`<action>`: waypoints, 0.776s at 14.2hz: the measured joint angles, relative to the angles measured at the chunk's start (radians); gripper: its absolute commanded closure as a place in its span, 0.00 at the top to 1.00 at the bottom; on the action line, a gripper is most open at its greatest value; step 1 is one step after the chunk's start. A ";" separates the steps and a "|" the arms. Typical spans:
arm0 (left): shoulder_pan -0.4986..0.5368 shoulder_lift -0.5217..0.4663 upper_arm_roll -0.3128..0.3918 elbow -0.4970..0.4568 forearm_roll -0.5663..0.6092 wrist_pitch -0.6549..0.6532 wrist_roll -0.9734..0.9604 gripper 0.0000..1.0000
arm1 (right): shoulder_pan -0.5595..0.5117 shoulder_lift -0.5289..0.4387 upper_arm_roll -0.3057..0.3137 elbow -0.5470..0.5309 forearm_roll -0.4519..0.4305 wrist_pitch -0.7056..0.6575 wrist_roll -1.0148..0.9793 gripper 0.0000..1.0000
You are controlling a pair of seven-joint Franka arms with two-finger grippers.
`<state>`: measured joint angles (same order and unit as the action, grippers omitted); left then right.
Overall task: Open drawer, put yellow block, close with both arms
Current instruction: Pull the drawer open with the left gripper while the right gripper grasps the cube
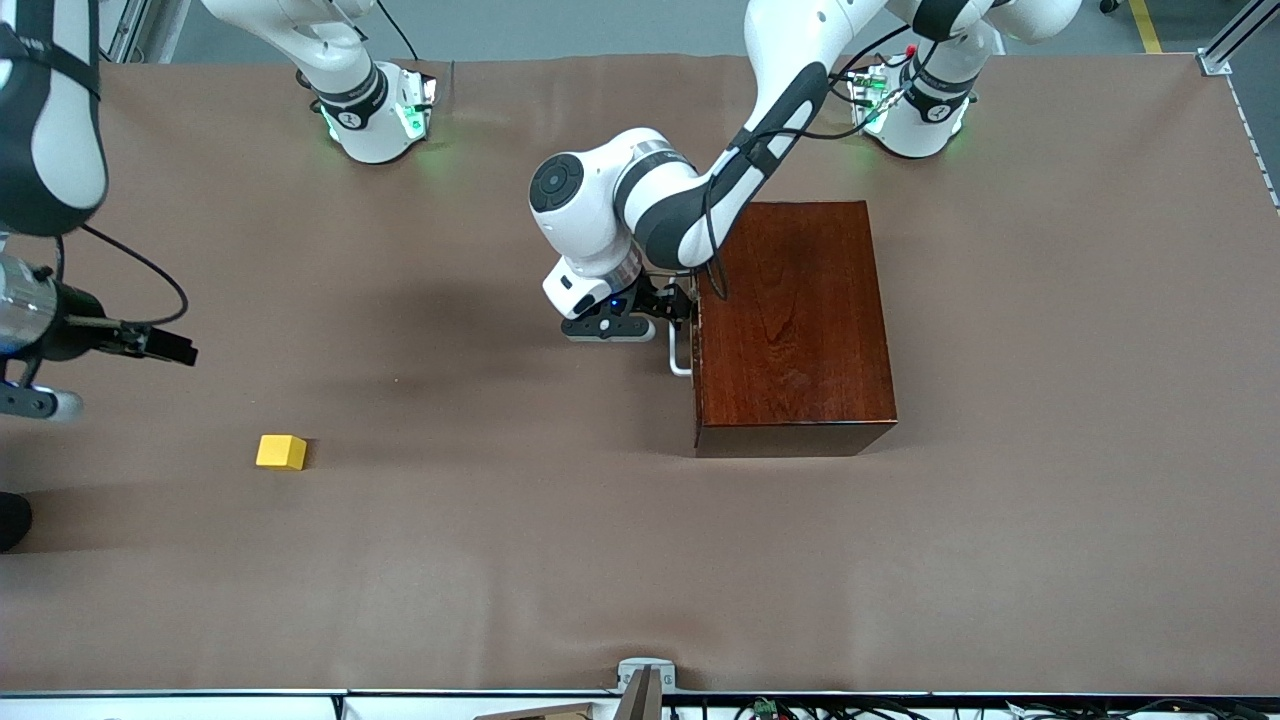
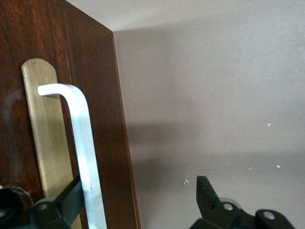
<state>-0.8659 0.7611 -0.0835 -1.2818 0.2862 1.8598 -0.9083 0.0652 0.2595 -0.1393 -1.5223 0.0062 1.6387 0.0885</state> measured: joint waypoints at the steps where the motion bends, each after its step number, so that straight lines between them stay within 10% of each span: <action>1: 0.000 0.002 0.000 0.000 0.000 0.005 -0.014 1.00 | 0.000 0.022 0.000 0.000 0.000 0.005 0.000 1.00; 11: -0.033 0.004 -0.007 0.000 -0.001 0.119 -0.149 1.00 | 0.000 0.194 0.003 -0.057 0.002 0.240 -0.093 1.00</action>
<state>-0.8986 0.7655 -0.0903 -1.2818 0.2851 1.9785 -1.0577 0.0647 0.4531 -0.1368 -1.5792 0.0078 1.8791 -0.0047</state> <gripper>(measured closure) 0.000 0.000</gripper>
